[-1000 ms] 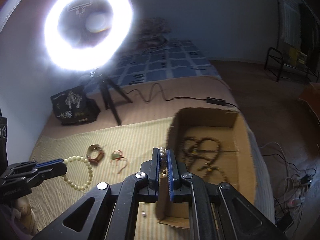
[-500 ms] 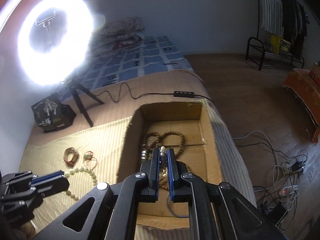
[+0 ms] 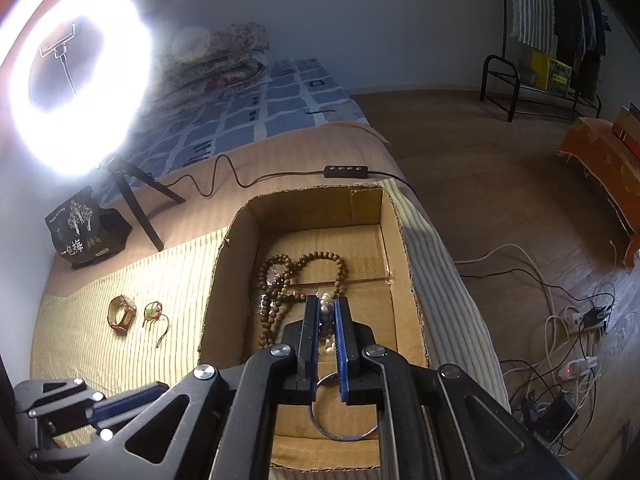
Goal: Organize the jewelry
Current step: 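Open both tools to drop the bracelet and pearls into the box, then move both tools back toward the leather watch and green pendant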
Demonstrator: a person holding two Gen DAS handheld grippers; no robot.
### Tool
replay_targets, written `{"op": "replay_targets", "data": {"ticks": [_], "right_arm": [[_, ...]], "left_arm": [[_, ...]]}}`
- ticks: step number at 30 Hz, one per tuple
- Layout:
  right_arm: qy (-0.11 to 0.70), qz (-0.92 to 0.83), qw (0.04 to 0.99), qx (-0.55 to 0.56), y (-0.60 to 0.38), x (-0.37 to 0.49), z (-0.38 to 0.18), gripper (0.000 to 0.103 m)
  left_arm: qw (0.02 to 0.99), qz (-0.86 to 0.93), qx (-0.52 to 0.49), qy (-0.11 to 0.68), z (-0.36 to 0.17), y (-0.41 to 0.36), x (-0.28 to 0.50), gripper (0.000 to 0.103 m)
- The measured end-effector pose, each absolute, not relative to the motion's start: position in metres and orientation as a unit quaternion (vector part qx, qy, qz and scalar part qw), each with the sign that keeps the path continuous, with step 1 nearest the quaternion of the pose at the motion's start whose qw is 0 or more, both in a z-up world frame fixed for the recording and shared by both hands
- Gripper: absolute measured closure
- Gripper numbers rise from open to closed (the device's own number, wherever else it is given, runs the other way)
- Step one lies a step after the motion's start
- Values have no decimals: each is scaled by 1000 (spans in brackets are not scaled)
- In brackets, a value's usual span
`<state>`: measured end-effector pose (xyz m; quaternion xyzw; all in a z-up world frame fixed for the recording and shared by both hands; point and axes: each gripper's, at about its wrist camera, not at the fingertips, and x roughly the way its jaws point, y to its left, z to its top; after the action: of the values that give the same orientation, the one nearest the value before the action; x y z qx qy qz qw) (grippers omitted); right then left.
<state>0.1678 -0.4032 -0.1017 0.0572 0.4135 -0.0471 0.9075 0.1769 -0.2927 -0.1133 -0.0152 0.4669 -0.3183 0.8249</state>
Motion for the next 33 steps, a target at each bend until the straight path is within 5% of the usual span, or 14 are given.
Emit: {"op": "replay_targets", "data": {"ticks": [9,13,16,21,33], "right_arm": [[418,-49,906,51,-399,171,-106,95],[412,-59,908,45,-398,170,-105,64],[409,-64,909,43,-398,170,-103,41],[404,-78,911,31,-394,169,-101,23],[386,-61,920,31,-379,162,-90,20]], "left_arm": [[822,-320,-13,470,-114,-296,176,97],[821,-319,-8,474,-115,-295,177,93],[823,-316,-7,472,-115,-292,177,66],[824,-310,-10,474,-118,-287,177,65],[837,-275,-13,473,-117,-229,186,65]]}}
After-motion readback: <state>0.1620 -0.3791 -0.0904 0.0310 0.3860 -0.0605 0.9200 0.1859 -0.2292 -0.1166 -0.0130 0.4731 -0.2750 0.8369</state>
